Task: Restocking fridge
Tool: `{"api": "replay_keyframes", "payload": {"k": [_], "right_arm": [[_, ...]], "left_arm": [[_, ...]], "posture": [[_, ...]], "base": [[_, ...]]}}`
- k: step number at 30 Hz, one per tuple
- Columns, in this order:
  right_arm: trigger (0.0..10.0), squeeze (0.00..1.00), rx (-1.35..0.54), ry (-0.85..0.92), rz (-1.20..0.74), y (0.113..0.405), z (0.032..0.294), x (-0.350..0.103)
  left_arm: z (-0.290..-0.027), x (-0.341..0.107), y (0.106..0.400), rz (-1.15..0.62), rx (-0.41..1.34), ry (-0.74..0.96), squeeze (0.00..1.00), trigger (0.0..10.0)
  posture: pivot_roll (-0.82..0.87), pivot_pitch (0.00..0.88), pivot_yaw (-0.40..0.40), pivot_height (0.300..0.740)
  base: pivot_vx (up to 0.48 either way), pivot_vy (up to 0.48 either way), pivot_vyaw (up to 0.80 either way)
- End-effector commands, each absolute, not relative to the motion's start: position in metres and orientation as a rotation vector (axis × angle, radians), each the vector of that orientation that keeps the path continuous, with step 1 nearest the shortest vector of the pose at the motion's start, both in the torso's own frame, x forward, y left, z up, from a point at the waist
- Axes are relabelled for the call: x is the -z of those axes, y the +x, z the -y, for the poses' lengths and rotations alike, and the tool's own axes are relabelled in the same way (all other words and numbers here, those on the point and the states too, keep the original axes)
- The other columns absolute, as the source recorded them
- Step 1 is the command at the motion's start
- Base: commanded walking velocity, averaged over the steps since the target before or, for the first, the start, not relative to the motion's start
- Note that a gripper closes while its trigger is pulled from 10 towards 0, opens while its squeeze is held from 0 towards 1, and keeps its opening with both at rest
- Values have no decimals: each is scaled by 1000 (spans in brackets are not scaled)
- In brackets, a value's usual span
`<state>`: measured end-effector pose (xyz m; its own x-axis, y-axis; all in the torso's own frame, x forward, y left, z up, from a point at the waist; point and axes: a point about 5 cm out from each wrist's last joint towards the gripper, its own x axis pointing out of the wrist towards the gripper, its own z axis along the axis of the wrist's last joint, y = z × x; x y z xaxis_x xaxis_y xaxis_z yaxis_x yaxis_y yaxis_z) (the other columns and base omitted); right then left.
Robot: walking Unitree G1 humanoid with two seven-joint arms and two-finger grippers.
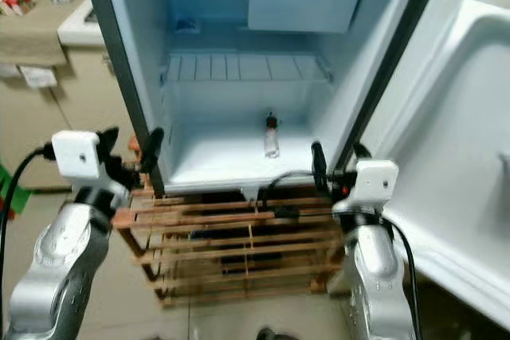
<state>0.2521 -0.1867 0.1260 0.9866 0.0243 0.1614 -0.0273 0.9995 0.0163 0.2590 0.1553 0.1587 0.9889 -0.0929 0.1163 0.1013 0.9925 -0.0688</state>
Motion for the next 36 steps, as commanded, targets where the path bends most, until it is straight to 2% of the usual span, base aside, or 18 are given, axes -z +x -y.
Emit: {"api": "replay_keyframes", "payload": {"k": [1, 7, 13, 25, 29, 36], "right_arm": [[10000, 0, -21, 35, 144, 258, 186, -125], [10000, 0, -42, 43, 154, 270, 178, -132], [10000, 0, -33, 43, 151, 264, 181, -131], [10000, 0, -31, 37, 138, 268, 182, -129], [10000, 0, -37, 40, 133, 270, 180, -127], [10000, 0, -42, 41, 118, 270, 179, -124]], "left_arm": [[-154, -156, 264, 105, 89, -51, 0, 10000], [-152, -159, 275, 113, 97, -47, 0, 10000], [-145, -159, 280, 117, 105, -52, 0, 10000], [-140, -159, 287, 128, 107, -40, 0, 10000], [-141, -162, 290, 139, 109, -34, 0, 10000], [-139, -163, 292, 149, 127, -44, 0, 10000]], "posture": [[-35, 0, -32, 740], [-56, 0, -15, 740], [-77, 0, -15, 740], [-80, 0, -8, 740], [-76, 0, -6, 740], [-79, 0, 0, 740]], "base": [[0, 0, 0], [0, 0, 0], [0, 0, 0], [-266, 0, 0], [-280, -245, 0], [0, 0, 0]]}}
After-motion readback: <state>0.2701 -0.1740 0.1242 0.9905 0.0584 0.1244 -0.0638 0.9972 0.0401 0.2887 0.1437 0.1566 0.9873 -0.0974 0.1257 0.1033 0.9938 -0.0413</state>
